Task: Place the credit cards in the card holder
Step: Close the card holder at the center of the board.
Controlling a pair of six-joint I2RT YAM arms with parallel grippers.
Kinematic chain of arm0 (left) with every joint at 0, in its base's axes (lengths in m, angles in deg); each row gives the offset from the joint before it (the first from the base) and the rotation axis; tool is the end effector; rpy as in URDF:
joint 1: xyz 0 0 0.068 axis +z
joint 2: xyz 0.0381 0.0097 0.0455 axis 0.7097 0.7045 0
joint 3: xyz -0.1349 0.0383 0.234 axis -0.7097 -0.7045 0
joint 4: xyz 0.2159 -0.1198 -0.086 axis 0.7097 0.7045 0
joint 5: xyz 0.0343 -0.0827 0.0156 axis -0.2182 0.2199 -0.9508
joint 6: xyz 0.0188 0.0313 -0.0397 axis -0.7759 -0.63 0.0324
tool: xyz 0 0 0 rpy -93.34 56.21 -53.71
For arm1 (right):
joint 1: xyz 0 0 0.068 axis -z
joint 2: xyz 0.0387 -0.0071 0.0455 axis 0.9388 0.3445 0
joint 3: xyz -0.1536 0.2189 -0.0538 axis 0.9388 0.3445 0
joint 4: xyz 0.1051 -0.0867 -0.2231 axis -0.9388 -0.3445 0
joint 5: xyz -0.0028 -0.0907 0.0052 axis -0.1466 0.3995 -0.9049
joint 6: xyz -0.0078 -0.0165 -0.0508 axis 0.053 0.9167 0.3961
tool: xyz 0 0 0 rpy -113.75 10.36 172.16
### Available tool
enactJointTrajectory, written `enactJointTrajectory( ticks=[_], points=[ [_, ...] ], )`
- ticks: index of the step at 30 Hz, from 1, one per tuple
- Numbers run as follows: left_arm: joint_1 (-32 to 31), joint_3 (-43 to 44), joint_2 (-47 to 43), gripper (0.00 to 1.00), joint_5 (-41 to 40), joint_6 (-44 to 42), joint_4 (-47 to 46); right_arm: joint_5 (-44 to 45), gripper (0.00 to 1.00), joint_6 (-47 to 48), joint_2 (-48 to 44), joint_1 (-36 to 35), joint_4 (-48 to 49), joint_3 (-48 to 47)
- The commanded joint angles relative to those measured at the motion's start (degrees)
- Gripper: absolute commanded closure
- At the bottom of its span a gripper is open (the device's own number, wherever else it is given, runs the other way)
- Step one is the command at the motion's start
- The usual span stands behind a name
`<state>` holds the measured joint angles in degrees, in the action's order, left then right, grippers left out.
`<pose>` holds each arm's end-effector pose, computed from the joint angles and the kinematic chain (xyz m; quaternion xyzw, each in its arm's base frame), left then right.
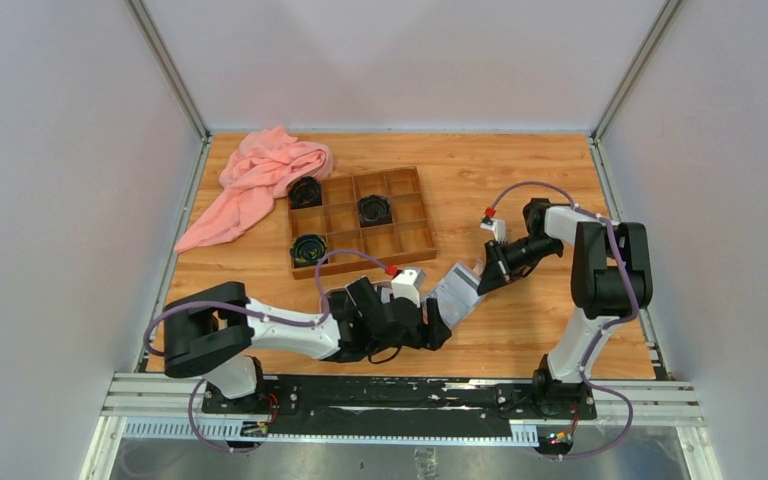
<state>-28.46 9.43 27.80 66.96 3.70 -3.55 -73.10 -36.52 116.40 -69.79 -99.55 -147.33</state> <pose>0.0970 -0.2942 0.1625 0.0681 0.8688 -0.3711 0.3207 0.2959 0.0277 0.1421 -0.2369 0.8680 0.4264 0.0931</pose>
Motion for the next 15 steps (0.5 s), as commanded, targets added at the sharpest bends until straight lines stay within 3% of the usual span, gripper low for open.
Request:
enactJointTrajectory(
  ticks=[1,7,15],
  points=[
    [-0.03,-2.91,-5.56,0.32,-3.88,-2.84,-0.05,2.88,1.0,5.22,-5.95,1.53,-2.75,-1.04],
    [0.28,-4.27,-12.97,0.31,-7.0,-14.2,0.03,2.43,1.0,10.92,-9.4,1.53,-5.16,-0.78],
    [4.11,-4.12,-17.71,0.27,-0.61,-33.19,0.04,1.21,1.0,19.95,-15.73,1.52,-7.02,0.82]
  ],
)
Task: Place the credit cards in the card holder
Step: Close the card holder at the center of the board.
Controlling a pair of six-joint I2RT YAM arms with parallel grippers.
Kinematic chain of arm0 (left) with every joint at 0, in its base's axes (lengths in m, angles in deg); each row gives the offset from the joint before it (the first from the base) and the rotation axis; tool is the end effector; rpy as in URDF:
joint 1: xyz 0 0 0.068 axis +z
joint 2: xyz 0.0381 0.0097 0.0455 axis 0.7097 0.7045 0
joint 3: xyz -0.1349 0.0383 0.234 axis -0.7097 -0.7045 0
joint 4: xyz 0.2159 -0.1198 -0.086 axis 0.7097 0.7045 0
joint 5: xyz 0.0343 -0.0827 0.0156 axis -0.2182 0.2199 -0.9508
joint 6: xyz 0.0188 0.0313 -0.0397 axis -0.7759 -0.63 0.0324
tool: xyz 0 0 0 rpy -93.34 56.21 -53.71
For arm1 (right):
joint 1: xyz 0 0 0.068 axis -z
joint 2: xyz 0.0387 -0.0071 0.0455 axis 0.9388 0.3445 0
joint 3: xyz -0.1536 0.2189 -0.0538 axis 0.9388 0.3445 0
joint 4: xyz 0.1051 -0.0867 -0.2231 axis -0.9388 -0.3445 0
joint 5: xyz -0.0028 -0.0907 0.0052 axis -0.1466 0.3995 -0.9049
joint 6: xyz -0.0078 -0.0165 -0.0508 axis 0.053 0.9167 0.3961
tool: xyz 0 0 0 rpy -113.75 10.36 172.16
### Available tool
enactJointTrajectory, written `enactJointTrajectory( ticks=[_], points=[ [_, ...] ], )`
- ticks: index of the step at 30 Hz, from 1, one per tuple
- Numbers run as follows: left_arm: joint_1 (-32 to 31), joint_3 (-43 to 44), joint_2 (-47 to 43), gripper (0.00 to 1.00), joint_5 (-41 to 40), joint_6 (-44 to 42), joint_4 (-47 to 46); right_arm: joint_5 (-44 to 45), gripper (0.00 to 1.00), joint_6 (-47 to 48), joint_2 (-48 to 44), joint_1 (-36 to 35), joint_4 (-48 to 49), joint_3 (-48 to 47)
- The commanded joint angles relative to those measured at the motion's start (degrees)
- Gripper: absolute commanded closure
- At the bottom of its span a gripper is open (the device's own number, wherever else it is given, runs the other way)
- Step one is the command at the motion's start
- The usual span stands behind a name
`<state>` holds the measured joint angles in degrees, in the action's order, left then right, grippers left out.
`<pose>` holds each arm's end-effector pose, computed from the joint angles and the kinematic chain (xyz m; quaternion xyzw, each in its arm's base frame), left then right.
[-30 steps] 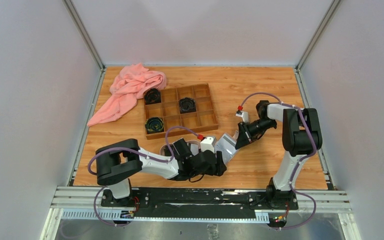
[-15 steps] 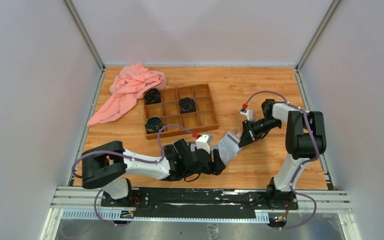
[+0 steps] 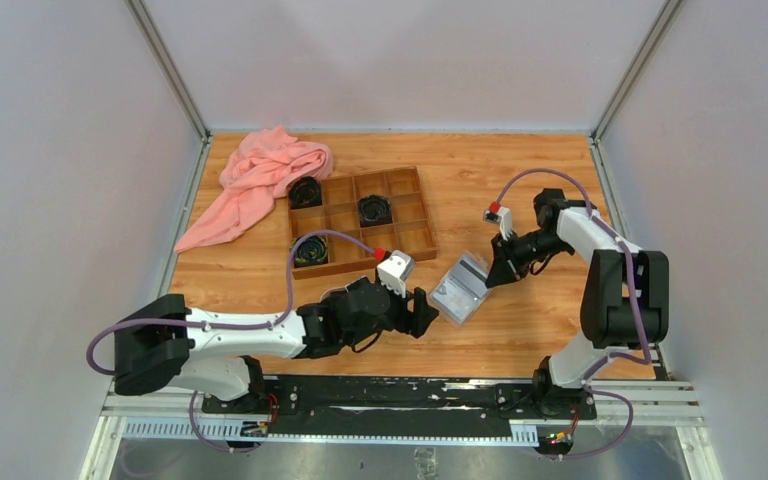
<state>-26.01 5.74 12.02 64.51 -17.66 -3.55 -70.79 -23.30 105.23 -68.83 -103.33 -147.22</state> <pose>0.1001 -0.2575 0.2182 0.1676 0.7995 -0.3604 0.4504 0.2790 0.0221 0.1928 -0.3566 0.8355 0.3722 0.1905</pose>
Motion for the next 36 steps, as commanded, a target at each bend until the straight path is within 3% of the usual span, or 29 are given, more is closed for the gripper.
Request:
enactJointTrajectory(
  ticks=[1,5,15,25,28,36],
  points=[
    [2.15,-0.52,-2.47,0.26,2.54,-13.26,0.04,-1.23,1.0,7.48,-5.56,0.57,-3.3,0.85],
    [4.34,-0.45,-3.62,0.16,5.46,-17.38,-0.05,-3.06,1.0,11.16,-8.34,0.57,-4.84,0.98],
    [7.94,-1.93,-4.0,0.11,15.83,-23.29,-3.95,-7.3,1.0,20.95,-14.53,0.57,-10.46,1.05],
    [19.51,-2.07,1.42,0.09,36.44,-13.72,-10.43,-11.18,1.0,28.62,-16.74,0.57,-16.98,-0.14],
    [20.9,-2.06,3.66,0.0,39.31,-13.45,-11.98,-11.94,1.0,29.78,-16.99,0.57,-18.22,-0.35],
    [21.83,-0.02,9.73,0.0,44.84,-12.71,-14.74,-13.88,1.0,31.58,-16.3,0.57,-20.75,-1.07]
  ],
)
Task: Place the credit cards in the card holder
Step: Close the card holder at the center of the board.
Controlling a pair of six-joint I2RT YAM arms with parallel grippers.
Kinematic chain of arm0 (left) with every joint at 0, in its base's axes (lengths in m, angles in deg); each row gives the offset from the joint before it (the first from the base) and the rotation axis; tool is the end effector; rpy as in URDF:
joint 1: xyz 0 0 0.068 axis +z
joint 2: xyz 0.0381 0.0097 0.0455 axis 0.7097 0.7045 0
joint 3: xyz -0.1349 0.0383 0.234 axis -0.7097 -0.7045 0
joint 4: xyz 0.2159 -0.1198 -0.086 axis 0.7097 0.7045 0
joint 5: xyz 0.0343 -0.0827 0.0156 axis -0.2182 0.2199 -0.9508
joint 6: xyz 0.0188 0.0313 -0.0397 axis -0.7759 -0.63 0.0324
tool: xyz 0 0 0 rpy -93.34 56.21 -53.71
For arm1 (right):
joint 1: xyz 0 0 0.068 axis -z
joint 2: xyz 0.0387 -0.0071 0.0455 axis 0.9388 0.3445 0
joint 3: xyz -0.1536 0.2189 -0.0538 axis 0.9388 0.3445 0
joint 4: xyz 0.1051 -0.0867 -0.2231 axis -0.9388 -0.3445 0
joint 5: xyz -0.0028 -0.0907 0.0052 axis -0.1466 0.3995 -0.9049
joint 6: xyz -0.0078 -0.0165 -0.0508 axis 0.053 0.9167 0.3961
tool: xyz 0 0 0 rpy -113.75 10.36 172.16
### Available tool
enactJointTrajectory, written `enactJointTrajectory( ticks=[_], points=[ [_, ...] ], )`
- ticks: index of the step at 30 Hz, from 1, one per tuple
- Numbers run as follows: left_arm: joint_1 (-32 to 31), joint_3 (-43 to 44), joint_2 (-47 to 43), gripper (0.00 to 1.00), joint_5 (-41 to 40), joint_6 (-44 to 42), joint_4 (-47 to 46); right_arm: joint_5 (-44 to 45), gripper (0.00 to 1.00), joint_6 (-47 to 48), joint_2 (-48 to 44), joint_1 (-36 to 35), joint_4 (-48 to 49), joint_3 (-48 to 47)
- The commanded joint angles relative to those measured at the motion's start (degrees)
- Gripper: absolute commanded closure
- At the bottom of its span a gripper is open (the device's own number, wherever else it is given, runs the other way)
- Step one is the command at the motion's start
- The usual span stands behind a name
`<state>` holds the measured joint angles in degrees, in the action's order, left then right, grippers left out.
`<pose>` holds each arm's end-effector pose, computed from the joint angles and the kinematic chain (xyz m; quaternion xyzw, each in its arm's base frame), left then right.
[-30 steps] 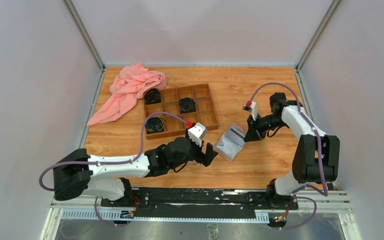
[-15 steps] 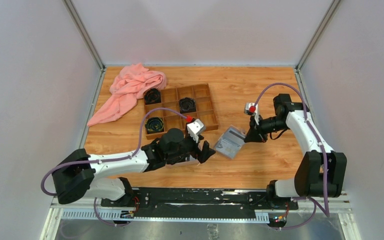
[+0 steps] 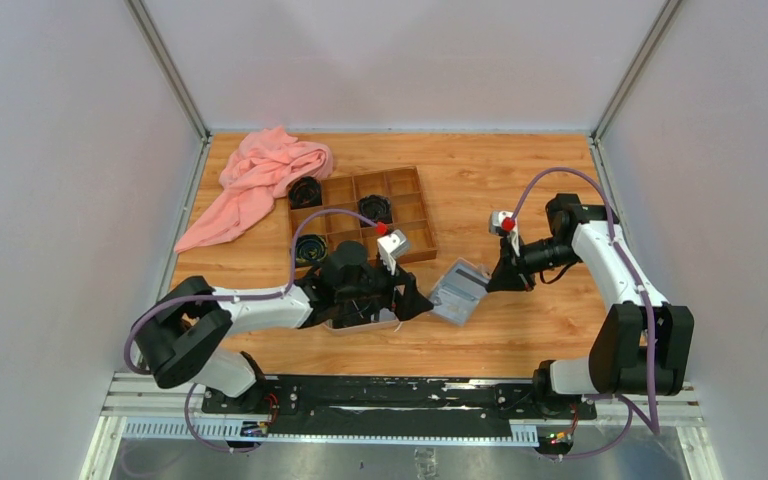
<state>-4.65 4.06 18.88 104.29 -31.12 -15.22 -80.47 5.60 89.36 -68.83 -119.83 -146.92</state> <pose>0.1772 -0.2293 0.1981 0.3015 0.7425 -0.4513 0.3926 0.2193 0.0267 0.2587 -0.5295 0.6904 0.3774 0.3170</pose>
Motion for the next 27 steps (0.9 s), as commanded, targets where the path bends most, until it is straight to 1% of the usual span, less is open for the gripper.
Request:
enactJointTrajectory(
  ticks=[1,5,8,9,11,12,15,18,21,27],
  points=[
    [0.47,2.02,3.82,0.01,5.51,0.88,-3.29,-4.24,1.0,2.83,-0.24,0.57,-4.51,-1.47],
    [0.56,2.79,7.16,0.06,8.81,2.87,-6.62,-4.34,1.0,3.0,0.26,0.57,-4.92,-1.77],
    [0.56,3.04,9.03,0.14,10.36,4.98,-8.65,-4.28,1.0,2.68,0.5,0.57,-4.86,-1.88],
    [0.56,3.05,9.51,0.18,10.79,5.56,-9.27,-4.18,1.0,2.53,0.64,0.57,-4.79,-1.88],
    [0.69,3.2,10.42,0.3,11.55,6.81,-10.14,-3.92,1.0,1.94,1.03,0.58,-4.57,-1.97],
    [0.65,3.26,10.94,0.35,12.35,7.62,-10.77,-3.71,1.0,1.48,1.33,0.57,-4.34,-2.05],
    [0.65,2.92,11.64,0.42,13.92,10.37,-13.77,-2.39,1.0,-1.27,1.75,0.57,-2.18,-1.77],
    [0.65,1.44,11.58,0.44,14.73,13.37,-18.35,-0.62,1.0,-5.05,1.81,0.57,0.8,-1.09],
    [0.64,-0.66,12.23,0.43,15.56,17.54,-25.37,0.04,1.0,-6.69,2.49,0.51,2.2,-0.67],
    [0.56,-2.41,19.26,0.43,17.53,29.0,-40.88,1.42,1.0,-8.93,6.1,0.11,2.87,-0.85]
  ],
)
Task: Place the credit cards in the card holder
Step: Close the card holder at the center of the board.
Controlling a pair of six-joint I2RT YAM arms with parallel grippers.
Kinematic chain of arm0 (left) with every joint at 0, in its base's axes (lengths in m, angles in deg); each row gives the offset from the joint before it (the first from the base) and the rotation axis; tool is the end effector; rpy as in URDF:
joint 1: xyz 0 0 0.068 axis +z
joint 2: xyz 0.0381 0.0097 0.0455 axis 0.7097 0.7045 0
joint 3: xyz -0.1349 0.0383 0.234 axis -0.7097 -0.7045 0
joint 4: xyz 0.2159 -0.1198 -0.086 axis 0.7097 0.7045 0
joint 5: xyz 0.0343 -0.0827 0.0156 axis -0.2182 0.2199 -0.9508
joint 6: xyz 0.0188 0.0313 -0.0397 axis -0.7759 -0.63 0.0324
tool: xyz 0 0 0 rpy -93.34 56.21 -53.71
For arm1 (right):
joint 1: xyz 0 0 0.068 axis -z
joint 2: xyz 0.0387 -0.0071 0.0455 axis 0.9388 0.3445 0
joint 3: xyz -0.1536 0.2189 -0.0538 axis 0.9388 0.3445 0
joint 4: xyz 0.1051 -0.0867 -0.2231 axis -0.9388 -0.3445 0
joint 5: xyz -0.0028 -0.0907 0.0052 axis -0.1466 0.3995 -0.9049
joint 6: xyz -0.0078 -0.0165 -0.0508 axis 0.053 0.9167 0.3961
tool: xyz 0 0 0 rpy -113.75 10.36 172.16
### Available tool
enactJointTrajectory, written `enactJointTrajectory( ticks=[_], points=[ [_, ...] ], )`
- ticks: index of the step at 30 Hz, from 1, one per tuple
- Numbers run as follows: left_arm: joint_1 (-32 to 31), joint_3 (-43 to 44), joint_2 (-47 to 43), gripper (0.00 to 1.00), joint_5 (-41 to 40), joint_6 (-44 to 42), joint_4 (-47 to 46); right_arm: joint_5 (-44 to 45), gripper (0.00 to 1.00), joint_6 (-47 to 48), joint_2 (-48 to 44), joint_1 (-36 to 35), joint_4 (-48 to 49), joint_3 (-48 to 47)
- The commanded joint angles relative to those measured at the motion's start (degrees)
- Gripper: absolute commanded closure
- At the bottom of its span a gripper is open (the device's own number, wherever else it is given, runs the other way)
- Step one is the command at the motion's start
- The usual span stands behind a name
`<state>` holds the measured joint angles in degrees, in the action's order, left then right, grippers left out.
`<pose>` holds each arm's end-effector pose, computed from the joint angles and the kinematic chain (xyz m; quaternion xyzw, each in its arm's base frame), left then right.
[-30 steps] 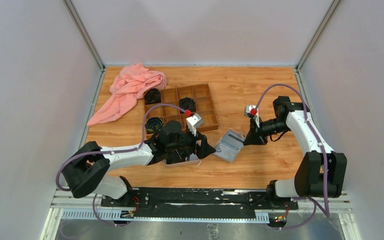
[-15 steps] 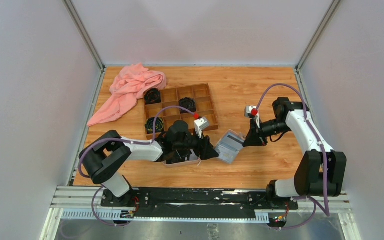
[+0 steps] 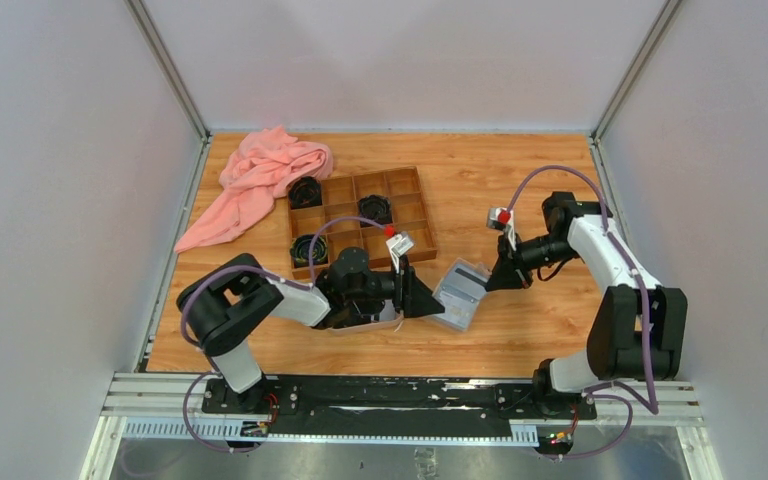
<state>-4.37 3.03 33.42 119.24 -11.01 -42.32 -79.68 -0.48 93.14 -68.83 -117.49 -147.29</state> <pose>0.1855 -0.2495 0.1710 0.2568 0.6911 -0.6104 0.2897 0.2330 0.0262 0.2465 -0.4902 0.7231 0.3934 0.2865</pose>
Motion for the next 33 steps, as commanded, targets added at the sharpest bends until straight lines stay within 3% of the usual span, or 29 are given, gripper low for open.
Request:
enactJointTrajectory(
  ticks=[1,6,13,19,23,33],
  points=[
    [0.33,-1.54,5.99,0.44,2.65,10.37,-15.92,0.9,1.0,-3.28,2.97,0.08,0.6,-0.54],
    [0.28,-2.12,9.68,0.45,2.28,15.78,-23.18,2.68,1.0,-6.17,6.06,-0.65,1.89,-0.55],
    [0.06,-3.01,8.74,0.46,-1.59,19.04,-16.94,6.72,1.0,-11.09,9.56,-3.29,4.81,-0.48],
    [-2.19,-2.27,9.72,0.52,-5.34,23.1,-13.36,9.19,1.0,-13.65,11.56,-5.68,6.2,-0.29],
    [-2.97,-2.1,10.87,0.56,-6.89,25.68,-16.01,11.31,1.0,-15.15,13.5,-7.83,6.79,-0.2],
    [-3.15,-2.24,15.9,0.54,-11.94,31.25,-20.2,13.34,1.0,-16.59,18.05,-12.06,6.56,-0.44]
  ],
)
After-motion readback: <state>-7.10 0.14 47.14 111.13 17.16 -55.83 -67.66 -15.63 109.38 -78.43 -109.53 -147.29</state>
